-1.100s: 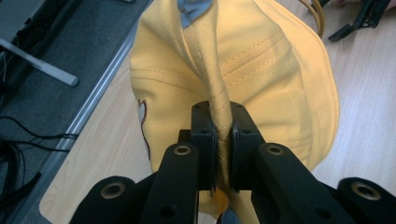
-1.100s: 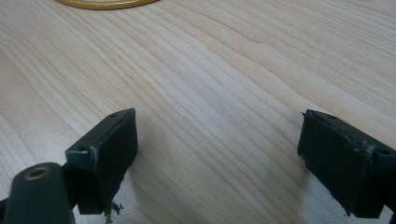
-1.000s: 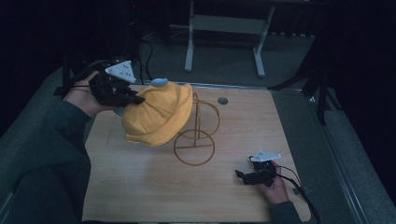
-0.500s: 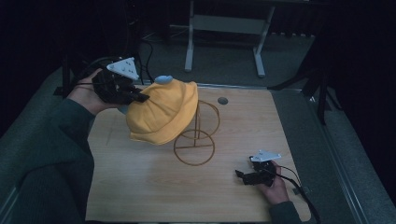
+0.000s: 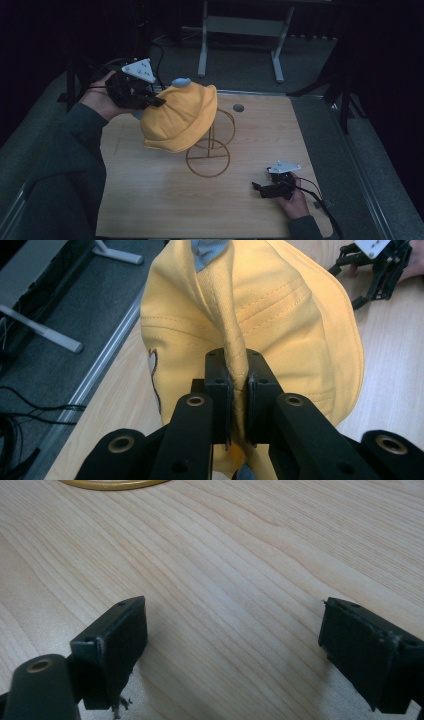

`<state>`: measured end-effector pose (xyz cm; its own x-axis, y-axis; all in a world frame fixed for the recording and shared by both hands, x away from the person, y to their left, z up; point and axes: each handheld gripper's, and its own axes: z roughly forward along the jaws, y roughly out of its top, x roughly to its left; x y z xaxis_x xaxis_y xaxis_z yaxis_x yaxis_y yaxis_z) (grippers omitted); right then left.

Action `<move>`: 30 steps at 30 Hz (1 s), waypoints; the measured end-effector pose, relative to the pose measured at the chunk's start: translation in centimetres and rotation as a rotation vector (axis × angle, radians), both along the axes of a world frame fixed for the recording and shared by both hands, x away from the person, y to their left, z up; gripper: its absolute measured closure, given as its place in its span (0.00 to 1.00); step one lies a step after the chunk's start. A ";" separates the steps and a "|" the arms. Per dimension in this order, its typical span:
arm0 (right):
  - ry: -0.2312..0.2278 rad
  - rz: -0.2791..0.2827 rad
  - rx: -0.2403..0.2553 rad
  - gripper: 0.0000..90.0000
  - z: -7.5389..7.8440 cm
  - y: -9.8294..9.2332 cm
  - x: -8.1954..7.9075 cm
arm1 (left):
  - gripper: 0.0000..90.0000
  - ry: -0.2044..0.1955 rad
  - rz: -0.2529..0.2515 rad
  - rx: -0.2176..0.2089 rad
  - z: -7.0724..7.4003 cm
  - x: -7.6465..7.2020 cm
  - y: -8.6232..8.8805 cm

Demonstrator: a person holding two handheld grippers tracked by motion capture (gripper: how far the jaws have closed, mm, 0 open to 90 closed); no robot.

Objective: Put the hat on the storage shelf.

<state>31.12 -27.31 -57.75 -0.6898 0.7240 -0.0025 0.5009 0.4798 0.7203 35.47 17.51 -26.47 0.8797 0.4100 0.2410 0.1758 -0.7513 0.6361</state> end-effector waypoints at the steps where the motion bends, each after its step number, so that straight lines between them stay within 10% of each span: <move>1: 0.000 0.000 0.000 0.13 0.0 0.0 0.0 | 0.93 0.001 -0.001 -0.003 0.0 0.0 -0.1; 30: -0.001 0.001 -0.002 0.13 0.0 0.0 0.0 | 0.92 -0.006 0.017 0.018 -0.1 1.9 -4.7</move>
<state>31.12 -27.33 -57.75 -0.6907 0.7231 -0.0047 0.4996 0.4819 0.7198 37.35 12.83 -26.56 0.8714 0.4200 0.2535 0.1848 -0.7596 0.6236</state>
